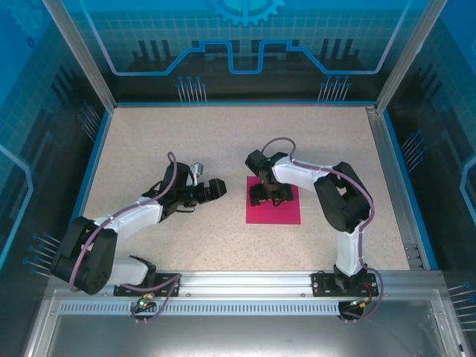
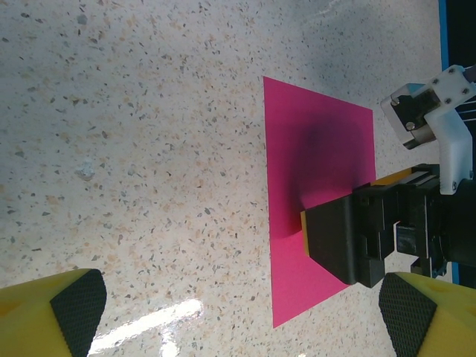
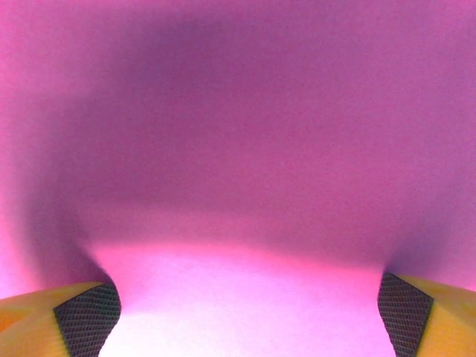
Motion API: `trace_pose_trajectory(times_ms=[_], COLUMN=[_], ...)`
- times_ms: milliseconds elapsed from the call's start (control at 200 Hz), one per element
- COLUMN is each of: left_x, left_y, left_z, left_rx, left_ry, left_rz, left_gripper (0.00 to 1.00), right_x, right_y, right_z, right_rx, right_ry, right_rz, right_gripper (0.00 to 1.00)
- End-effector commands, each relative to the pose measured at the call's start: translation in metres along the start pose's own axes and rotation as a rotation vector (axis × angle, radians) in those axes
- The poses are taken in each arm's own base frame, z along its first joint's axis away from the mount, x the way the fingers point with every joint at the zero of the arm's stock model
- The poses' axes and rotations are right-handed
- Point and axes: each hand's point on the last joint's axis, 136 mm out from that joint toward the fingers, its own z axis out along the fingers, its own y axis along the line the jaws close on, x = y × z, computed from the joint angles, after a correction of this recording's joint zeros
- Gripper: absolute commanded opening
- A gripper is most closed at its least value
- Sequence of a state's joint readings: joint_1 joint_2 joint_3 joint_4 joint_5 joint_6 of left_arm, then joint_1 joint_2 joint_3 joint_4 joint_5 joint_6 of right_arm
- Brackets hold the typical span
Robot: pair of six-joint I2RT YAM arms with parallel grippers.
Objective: Fold a paper plane with a square sheet of paper (pick it up from the middle)
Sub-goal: Move the square sheet of paper to the center of the table.
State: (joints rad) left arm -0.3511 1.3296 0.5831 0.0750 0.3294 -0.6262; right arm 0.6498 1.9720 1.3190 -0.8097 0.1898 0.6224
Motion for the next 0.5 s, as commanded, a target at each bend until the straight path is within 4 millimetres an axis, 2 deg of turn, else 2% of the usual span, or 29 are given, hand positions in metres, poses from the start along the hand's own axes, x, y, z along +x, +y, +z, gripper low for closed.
trace_pose_trajectory(times_ms=[0, 80, 195, 345, 495], left_x=[-0.005, -0.005, -0.006, -0.006, -0.005], left_y=[-0.006, -0.007, -0.008, -0.008, -0.007], left_z=[-0.002, -0.003, -0.004, -0.004, -0.005], left_rx=[0.0, 0.003, 0.004, 0.002, -0.001], left_ry=[-0.011, -0.014, -0.016, -0.018, -0.018], left_rz=[0.025, 0.029, 0.034, 0.035, 0.037], left_gripper=[0.98, 0.98, 0.99, 0.98, 0.98], right_x=[0.013, 0.001, -0.008, 0.0, 0.019], right_y=[0.003, -0.004, -0.009, 0.003, 0.001], right_z=[0.013, -0.001, -0.003, 0.019, 0.048], right_rx=[0.024, 0.003, -0.018, -0.029, 0.027], right_ry=[0.031, -0.012, -0.028, 0.031, 0.102], right_rz=[-0.013, 0.034, 0.082, 0.066, 0.053], right_gripper=[0.99, 1.0, 0.99, 0.99, 0.99])
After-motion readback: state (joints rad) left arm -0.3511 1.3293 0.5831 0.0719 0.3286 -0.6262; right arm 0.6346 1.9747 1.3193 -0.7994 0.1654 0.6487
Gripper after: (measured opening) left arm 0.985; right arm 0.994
